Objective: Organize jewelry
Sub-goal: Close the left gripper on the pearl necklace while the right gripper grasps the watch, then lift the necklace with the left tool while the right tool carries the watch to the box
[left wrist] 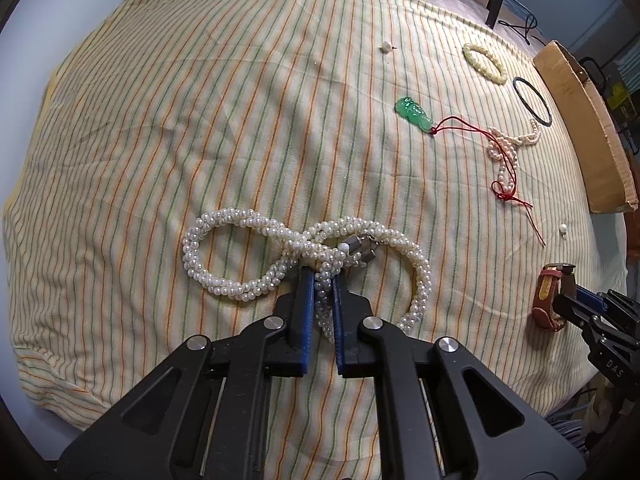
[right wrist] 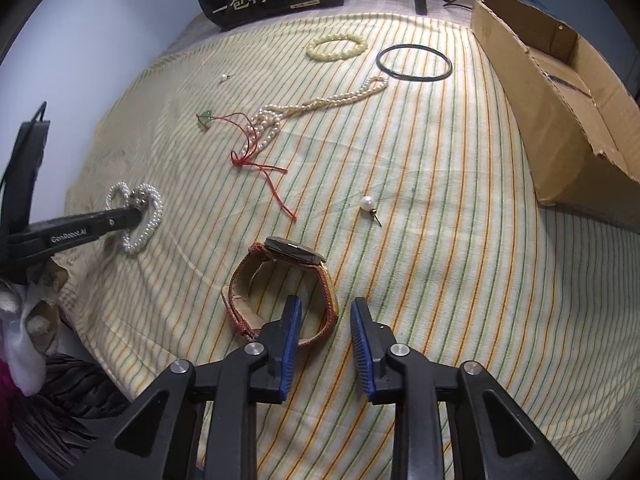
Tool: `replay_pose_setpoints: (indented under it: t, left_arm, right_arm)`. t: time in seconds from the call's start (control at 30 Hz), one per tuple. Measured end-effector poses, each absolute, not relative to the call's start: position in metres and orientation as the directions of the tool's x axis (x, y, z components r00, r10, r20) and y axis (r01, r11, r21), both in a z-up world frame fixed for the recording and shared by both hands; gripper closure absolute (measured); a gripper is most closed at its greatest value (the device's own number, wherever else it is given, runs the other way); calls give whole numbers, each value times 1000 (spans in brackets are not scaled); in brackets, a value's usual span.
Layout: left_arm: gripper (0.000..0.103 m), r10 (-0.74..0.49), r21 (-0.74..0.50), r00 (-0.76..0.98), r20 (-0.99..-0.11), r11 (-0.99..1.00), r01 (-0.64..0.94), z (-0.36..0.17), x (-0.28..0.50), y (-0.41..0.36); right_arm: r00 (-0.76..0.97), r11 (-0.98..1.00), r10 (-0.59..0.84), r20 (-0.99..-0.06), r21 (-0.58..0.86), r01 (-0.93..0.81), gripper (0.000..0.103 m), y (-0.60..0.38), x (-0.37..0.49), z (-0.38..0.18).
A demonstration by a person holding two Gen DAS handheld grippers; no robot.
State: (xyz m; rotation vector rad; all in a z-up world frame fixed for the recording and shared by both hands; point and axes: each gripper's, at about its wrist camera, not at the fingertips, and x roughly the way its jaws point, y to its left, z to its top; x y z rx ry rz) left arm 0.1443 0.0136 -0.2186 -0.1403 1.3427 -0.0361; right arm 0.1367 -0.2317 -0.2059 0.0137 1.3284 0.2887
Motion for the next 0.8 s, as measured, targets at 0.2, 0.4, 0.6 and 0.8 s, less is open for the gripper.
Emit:
replay_pose_setpoints:
  t: [0.2, 0.4, 0.6, 0.8]
  left_arm:
    - [97, -144, -164, 239, -960, 984, -67, -211, 140, 20]
    - [97, -209, -244, 303, -930, 966, -82, -180, 135, 36]
    - [97, -260, -315, 389, -884, 946, -84, -141, 126, 47]
    - [97, -277, -349, 464, -841, 934, -74, -106, 124, 47]
  right_arm:
    - [223, 965, 219, -950, 177, -194, 95, -233, 140, -204]
    - [268, 960, 236, -934, 182, -212, 96, -230, 138, -190]
    - [328, 957, 245, -912, 172, -235, 96, -227, 137, -169]
    - [381, 959, 237, -894, 153, -238, 96, -229, 135, -153]
